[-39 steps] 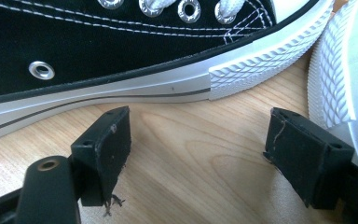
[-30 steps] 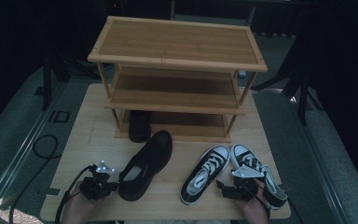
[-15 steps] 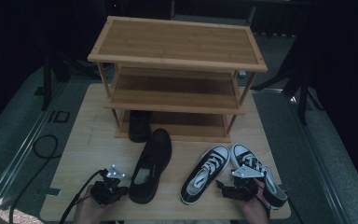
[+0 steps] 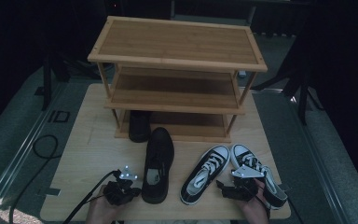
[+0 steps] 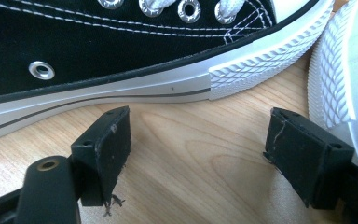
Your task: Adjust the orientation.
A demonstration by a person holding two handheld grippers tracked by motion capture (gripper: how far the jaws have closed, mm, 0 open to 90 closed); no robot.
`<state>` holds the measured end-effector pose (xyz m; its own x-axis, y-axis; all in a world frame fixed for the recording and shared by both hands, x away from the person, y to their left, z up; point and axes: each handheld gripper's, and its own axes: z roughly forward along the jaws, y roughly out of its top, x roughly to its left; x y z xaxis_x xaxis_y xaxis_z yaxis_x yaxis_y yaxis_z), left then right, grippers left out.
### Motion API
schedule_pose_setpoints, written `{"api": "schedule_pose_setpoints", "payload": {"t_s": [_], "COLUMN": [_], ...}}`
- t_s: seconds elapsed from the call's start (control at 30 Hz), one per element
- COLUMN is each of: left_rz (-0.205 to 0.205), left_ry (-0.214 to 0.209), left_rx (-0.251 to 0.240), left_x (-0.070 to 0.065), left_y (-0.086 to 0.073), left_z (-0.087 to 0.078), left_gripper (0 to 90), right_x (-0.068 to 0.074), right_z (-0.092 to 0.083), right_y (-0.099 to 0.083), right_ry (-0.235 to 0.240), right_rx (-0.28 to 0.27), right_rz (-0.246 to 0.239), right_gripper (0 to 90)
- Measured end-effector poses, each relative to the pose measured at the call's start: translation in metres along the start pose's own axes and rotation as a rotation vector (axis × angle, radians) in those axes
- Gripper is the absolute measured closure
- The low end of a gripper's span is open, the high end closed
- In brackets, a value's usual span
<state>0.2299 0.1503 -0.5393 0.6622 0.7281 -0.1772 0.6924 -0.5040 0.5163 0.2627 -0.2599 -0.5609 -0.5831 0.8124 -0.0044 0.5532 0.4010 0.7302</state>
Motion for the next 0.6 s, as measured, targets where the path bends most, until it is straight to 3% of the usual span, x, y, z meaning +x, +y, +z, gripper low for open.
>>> {"api": "schedule_pose_setpoints", "payload": {"t_s": [0.3,0.6], "left_rz": [0.012,0.084], "left_ry": [0.017,0.025], "left_rx": [-0.004,-0.011], "left_x": [-0.001,-0.012], "left_y": [0.004,-0.001], "left_z": [0.002,-0.015], "left_gripper": [89.9,89.3], "right_x": [0.0,0.0], "right_z": [0.0,0.0], "right_y": [0.0,0.0], "right_ry": [0.0,0.0], "right_rx": [0.0,0.0], "right_rz": [0.0,0.0], "right_gripper": [22.2,22.1]}}
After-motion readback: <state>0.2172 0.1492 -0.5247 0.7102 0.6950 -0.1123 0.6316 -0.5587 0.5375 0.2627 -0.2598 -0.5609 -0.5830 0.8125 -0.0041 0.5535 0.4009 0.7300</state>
